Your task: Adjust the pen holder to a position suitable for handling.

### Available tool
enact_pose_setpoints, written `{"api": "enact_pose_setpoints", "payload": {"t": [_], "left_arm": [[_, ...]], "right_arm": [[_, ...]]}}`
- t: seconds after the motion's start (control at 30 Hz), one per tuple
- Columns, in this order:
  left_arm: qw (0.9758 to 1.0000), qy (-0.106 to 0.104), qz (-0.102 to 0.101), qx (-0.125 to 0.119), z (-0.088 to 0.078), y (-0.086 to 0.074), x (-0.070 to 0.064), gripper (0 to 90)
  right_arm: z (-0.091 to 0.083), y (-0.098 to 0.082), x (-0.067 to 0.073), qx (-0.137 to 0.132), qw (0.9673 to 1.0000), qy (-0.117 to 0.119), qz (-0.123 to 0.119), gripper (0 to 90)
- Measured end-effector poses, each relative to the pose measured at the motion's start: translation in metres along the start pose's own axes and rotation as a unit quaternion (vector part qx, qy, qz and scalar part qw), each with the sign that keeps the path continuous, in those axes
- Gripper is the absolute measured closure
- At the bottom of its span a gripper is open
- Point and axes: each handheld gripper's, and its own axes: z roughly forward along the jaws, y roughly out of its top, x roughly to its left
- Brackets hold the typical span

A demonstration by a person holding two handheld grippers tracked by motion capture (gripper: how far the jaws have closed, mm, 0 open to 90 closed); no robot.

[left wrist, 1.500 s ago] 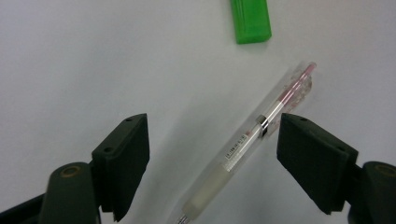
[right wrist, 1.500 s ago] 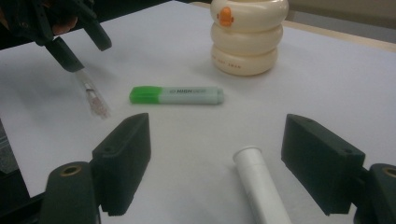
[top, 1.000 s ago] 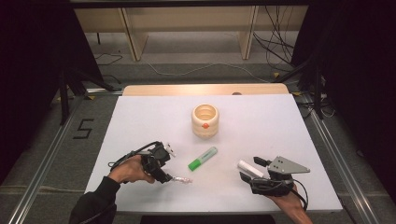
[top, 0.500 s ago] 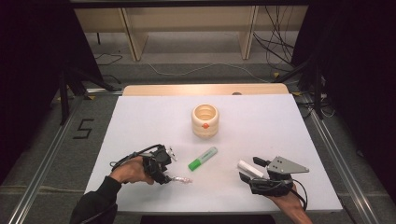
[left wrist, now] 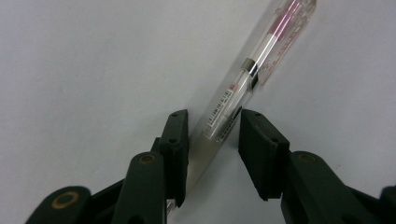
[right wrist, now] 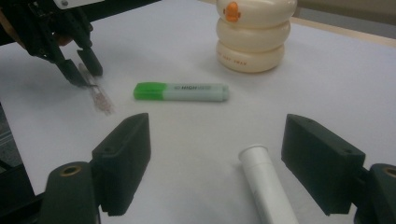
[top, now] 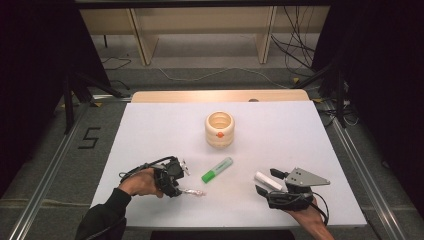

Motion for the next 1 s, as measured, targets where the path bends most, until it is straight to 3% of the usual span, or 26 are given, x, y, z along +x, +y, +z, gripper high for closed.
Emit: {"api": "enact_pose_setpoints", "payload": {"t": [0.17,0.3,0.43,0.63,0.8,1.0], "left_arm": [[0.9999,0.005,0.008,0.002,0.0,0.001,-0.004,69.3],[0.9996,0.003,0.026,0.009,0.0,0.002,-0.006,77.1],[0.9993,0.0,0.037,0.005,0.0,0.001,-0.007,78.8],[0.9984,-0.023,0.051,0.002,-0.001,0.002,-0.01,79.0],[0.9981,-0.04,0.046,-0.012,-0.006,0.007,-0.014,79.1],[0.997,-0.063,0.042,-0.02,-0.009,0.015,-0.02,79.1]], "right_arm": [[0.0,0.0,0.0,0.001,1.0,0.0,0.001,24.9],[0.0,0.0,0.0,0.0,1.0,0.002,0.0,25.0],[0.0,0.0,0.0,0.002,1.0,0.002,-0.001,25.0],[0.0,0.0,0.0,0.001,1.0,0.003,-0.001,25.0],[0.0,0.001,0.003,-0.002,1.0,0.005,0.0,25.1],[0.001,0.005,0.012,-0.001,0.9996,0.012,-0.024,25.0]]}}
